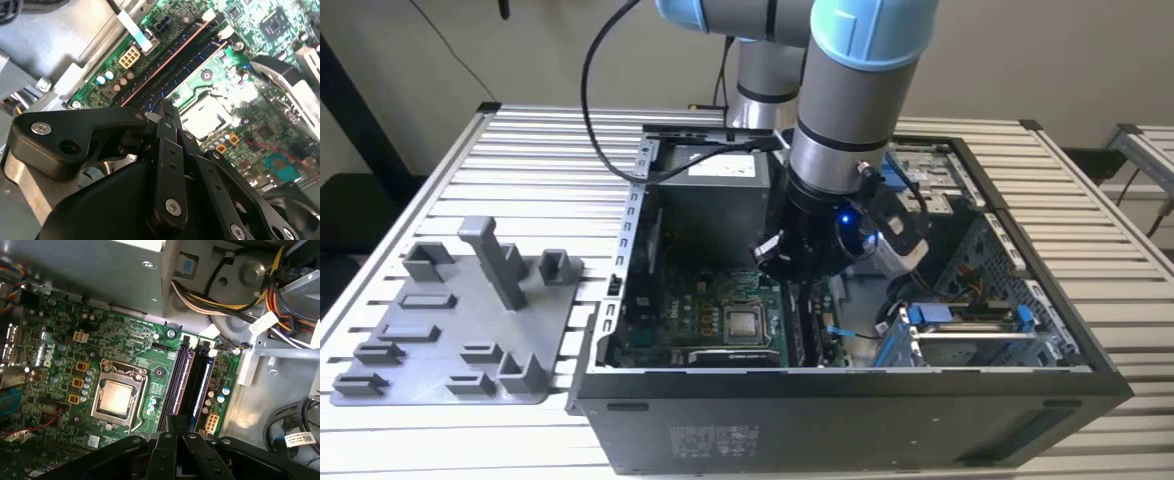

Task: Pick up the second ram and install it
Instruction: 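Press down the second ram until it locks into place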

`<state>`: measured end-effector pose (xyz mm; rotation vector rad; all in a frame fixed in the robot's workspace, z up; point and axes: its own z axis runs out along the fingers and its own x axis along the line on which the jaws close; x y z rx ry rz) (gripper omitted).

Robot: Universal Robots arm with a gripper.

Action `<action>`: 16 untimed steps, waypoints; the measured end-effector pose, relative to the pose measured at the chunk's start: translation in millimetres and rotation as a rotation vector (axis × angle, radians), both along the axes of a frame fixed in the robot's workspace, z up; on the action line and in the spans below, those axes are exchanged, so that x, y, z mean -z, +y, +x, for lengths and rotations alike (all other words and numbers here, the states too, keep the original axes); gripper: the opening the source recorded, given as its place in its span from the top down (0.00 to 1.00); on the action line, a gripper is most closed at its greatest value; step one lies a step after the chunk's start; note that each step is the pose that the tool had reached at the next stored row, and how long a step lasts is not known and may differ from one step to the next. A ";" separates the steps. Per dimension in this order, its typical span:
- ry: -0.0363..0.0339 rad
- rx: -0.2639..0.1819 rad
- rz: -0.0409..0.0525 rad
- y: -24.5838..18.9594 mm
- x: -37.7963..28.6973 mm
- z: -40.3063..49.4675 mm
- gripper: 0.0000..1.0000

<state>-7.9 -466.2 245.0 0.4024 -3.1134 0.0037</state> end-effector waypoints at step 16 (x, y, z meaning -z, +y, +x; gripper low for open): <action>0.0000 -0.291 0.0000 0.0 0.6 0.0 0.89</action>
